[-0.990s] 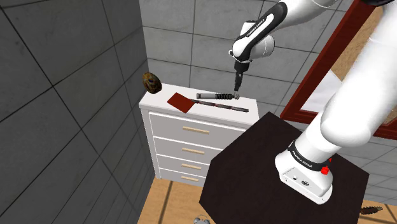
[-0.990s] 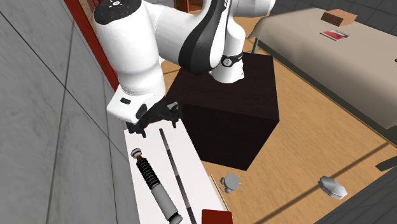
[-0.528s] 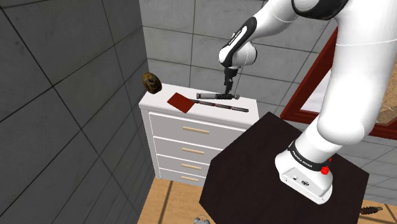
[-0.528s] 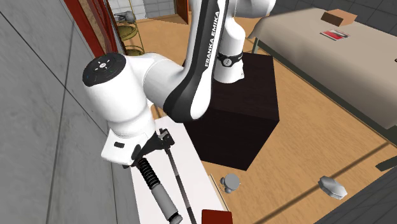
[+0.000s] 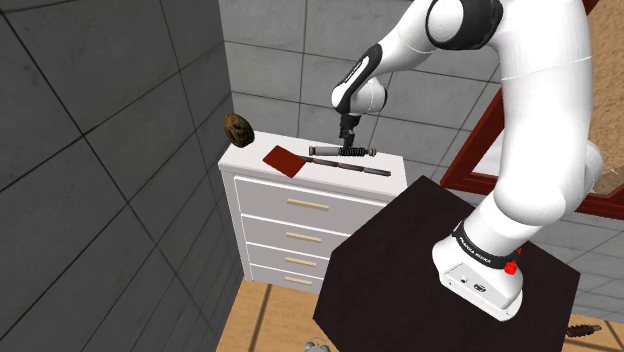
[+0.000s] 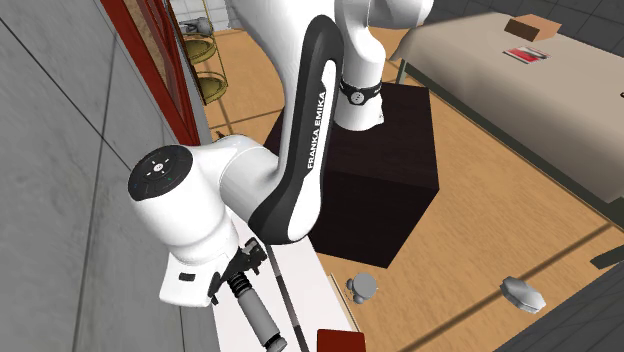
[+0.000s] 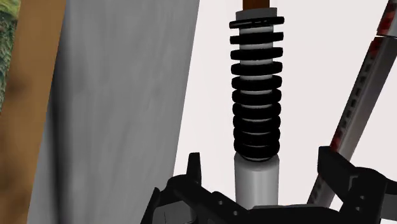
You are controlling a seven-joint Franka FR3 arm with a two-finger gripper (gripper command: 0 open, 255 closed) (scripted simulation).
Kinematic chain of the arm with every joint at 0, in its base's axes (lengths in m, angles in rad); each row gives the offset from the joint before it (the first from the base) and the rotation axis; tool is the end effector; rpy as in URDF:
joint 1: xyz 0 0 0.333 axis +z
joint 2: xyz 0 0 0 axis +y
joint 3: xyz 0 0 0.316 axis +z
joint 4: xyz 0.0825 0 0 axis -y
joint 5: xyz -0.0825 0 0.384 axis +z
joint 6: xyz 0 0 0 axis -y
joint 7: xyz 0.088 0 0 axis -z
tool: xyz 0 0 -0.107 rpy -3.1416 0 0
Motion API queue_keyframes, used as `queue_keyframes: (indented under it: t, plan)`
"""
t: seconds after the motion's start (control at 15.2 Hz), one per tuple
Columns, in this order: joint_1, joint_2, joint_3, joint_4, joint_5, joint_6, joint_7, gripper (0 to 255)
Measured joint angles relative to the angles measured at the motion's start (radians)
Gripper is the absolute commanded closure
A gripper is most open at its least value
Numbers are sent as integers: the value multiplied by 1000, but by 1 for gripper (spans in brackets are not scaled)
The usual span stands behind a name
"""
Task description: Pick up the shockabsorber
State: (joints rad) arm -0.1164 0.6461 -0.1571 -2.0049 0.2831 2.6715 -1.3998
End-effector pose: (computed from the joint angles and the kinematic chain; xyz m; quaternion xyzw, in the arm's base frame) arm 0.5761 -0.1703 0.1353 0.8983 0.4386 0.0267 0.0011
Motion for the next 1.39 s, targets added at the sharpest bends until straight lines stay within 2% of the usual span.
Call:
queue_keyframes:
  t: [0.13, 0.26, 0.33, 0.4, 1.06, 1.39]
  plan:
    - [-8, 10, 12, 7, 6, 3, -2, 0]
    - [-10, 32, 23, 26, 13, -68, -3, 0]
    - [-15, 56, 25, 21, 19, -22, -12, 0]
    - [-16, 68, 24, 32, 19, -8, -13, 255]
    - [-18, 79, 24, 37, 21, 21, -17, 255]
    - [-9, 39, 12, 18, 11, -7, -8, 255]
